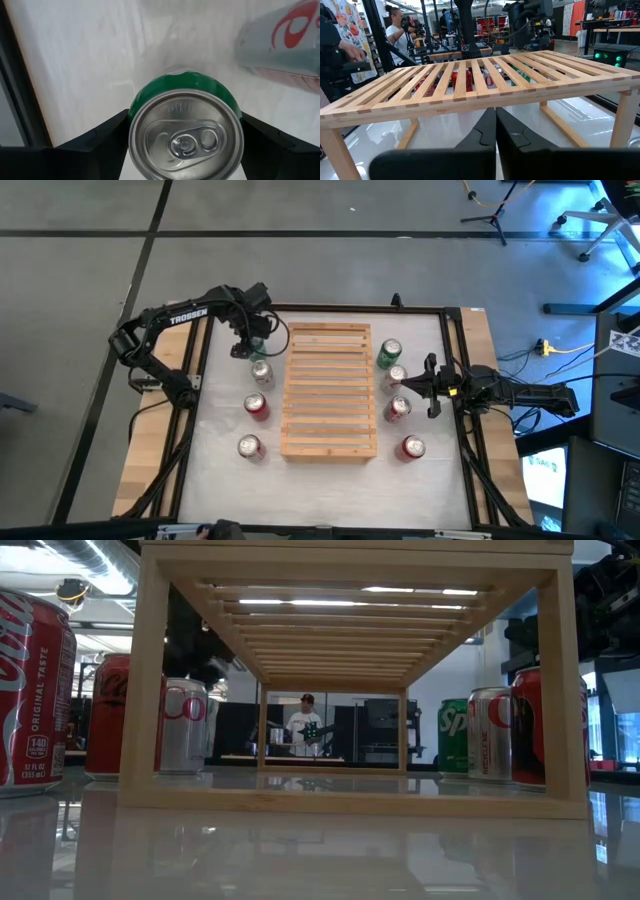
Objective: Place canned beverage on shelf
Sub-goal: Put the left green soda can on the shelf
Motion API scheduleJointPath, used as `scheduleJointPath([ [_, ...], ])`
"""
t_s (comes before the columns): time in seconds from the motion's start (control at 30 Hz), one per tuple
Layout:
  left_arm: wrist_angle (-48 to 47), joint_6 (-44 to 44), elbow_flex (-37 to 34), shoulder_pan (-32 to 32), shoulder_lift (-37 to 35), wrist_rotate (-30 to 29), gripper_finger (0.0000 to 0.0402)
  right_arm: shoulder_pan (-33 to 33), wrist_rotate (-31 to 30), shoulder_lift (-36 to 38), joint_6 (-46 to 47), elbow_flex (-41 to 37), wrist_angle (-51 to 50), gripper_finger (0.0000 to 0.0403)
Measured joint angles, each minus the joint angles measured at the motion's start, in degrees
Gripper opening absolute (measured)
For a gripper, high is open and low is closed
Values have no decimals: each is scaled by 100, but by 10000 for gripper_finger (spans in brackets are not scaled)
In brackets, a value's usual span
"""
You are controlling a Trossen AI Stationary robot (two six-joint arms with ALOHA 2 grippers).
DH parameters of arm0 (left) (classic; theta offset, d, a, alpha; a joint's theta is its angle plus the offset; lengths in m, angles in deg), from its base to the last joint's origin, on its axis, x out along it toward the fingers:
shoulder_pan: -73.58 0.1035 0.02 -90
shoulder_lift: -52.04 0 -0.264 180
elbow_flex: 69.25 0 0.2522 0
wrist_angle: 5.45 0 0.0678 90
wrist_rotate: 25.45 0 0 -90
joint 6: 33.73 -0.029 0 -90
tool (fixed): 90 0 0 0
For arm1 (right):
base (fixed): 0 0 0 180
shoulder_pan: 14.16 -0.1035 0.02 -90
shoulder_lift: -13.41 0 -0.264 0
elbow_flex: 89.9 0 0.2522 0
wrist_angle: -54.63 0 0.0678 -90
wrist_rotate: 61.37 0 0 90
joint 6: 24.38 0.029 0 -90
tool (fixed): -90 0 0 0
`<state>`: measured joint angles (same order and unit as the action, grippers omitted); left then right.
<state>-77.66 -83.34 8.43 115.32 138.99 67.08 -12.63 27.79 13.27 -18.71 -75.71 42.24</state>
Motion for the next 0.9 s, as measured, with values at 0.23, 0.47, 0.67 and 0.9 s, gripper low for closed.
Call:
scheduleJointPath([
  [0.23,26,-345,-2,0,1,7,291,0,-2,-1,0,0,0,0],
  [0.47,24,-303,-4,-7,1,-126,323,0,-2,0,0,0,0,0],
  [0.67,25,-303,-4,-1,1,-182,332,2,-2,-2,0,0,0,0],
  [0.9,31,-46,-4,-28,1,-197,331,0,-2,-2,0,0,0,0],
])
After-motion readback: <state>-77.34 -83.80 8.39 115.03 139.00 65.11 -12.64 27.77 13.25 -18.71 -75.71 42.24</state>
